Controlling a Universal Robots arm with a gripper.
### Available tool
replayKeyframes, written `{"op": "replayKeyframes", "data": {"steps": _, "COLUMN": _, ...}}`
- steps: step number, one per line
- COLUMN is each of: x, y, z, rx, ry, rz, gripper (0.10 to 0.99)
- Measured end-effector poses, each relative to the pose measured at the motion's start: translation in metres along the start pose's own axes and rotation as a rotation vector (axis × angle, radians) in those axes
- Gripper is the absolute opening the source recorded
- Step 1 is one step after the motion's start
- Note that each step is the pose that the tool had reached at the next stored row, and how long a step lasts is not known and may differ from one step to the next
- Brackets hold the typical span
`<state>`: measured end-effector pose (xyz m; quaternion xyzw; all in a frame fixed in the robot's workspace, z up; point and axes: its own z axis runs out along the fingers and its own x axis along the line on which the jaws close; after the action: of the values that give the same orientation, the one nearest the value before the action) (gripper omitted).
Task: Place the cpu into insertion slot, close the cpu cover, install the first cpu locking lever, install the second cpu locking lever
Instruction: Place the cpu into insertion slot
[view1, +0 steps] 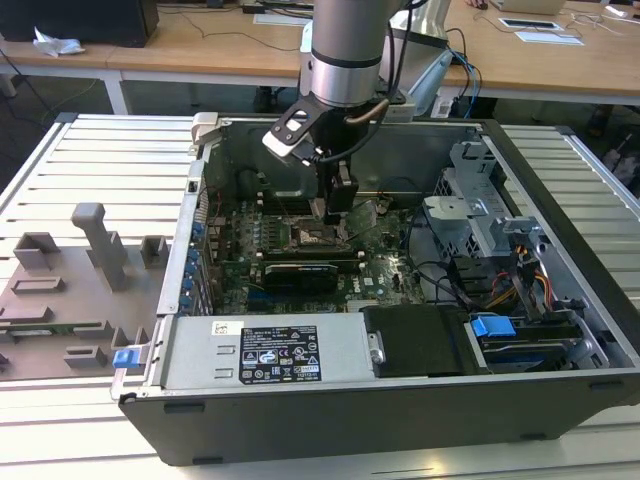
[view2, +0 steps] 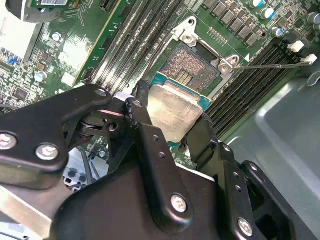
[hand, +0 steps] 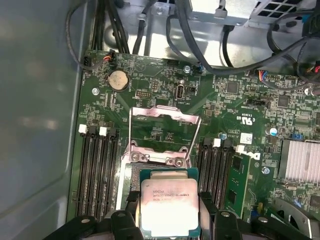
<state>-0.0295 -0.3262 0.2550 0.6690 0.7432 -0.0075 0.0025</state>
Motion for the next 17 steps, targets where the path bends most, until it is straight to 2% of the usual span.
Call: {"op": "replayKeyframes", "data": {"steps": 17, "x": 0.0, "y": 0.0, "z": 0.0001, "rx": 0.002, "ry": -0.0053, "rz": 0.115, "gripper": 0.545}}
